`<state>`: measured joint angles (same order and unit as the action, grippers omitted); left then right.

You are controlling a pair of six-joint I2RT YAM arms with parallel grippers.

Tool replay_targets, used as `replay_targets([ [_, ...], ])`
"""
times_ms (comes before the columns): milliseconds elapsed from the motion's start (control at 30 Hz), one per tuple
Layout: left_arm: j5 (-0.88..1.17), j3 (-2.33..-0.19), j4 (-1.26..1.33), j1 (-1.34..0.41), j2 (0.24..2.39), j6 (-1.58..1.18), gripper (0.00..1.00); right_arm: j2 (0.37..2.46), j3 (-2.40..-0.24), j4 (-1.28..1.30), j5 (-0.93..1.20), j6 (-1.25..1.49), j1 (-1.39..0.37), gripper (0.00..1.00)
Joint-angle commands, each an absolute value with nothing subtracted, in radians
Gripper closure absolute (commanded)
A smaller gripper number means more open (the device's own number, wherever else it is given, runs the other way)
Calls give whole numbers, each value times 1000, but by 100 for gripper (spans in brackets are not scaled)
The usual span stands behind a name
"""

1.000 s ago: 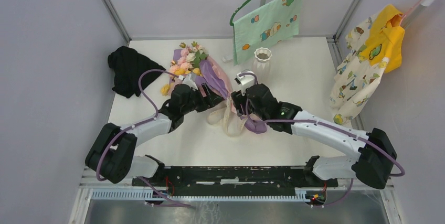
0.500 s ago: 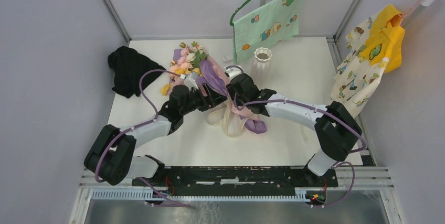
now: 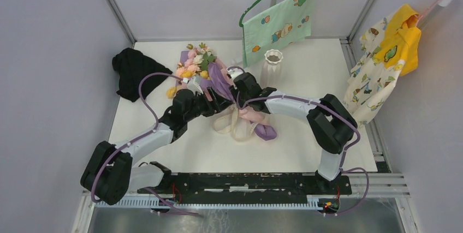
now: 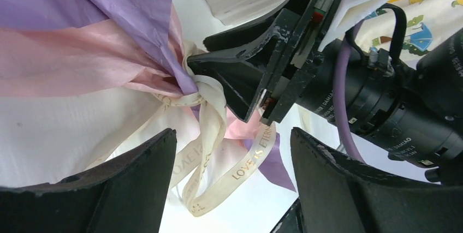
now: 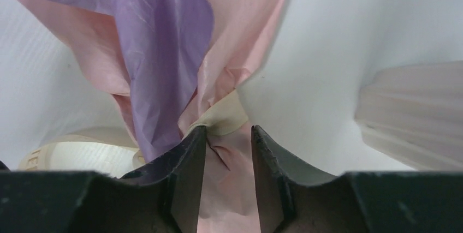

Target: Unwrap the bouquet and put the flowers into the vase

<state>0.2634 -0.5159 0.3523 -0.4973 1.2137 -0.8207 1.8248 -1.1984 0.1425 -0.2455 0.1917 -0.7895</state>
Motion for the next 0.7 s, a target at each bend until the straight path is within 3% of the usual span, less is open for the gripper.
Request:
replay_targets([
  [0, 227, -526, 322, -501, 1172, -759, 18, 1850, -1242, 47, -117, 189, -788, 65],
  [100, 211, -532, 294, -500, 1161, -750, 18, 1847, -1217, 15, -40, 210, -790, 81],
  [167, 199, -539, 268, -500, 1152, -742, 18, 1833, -1198, 10, -14, 239, -791, 100],
  [667, 168, -512, 253, -501, 1152, -733, 19, 1528, -994, -24, -36, 291, -828, 100],
])
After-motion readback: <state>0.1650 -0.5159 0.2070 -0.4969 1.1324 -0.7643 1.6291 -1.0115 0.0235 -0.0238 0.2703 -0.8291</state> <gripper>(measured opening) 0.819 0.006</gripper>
